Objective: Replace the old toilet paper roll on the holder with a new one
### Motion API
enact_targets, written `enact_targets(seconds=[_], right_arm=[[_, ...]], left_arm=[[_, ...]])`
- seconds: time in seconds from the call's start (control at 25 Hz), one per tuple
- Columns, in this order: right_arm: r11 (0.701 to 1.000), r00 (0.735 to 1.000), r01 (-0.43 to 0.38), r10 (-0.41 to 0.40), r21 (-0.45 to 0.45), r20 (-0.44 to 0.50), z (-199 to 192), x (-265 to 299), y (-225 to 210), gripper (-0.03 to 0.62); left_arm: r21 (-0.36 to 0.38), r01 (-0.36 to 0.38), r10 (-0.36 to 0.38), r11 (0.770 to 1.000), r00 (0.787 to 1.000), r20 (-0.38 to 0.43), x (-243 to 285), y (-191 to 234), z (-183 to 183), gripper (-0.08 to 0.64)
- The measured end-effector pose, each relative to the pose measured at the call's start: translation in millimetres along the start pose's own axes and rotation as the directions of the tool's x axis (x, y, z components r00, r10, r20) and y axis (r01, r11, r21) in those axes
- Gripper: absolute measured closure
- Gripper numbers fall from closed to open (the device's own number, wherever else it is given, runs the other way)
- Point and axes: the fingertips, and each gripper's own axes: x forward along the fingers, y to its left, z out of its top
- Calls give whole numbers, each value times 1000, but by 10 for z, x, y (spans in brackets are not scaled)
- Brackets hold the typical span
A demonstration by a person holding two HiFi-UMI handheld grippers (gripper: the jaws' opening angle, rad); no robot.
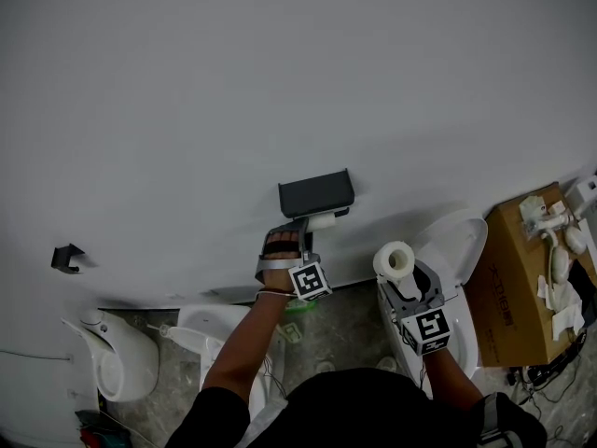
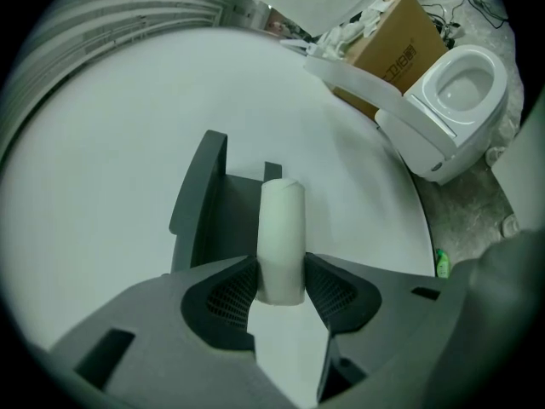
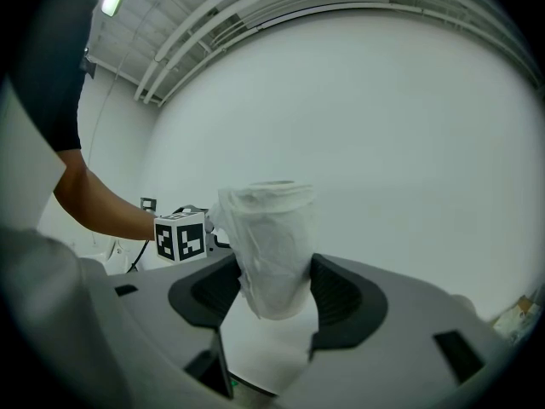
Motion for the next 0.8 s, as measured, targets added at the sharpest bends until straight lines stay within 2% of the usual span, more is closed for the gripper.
enact_targets(seconds=[0.28,0.4,0.68,0.8], right_arm=[[1000,1000,1,-1,-5,-7,2,-10,-24,341],[1000,1000,5,-5,-4,-5,7,-4,-33,341],[1000,1000,19,-19,-9,-10,-29,-61,-188,341],[999,999,34,-34,-12,-16,-45,-98,-301,341]], left_arm=[[-5,17,-17,1000,1000,7,22,-13,38,387],[5,-2,2,1000,1000,11,24,22,85,387],[15,0,0,1000,1000,30,123,1,413,387],[-8,3,-3,1000,998,66,182,-18,603,387]])
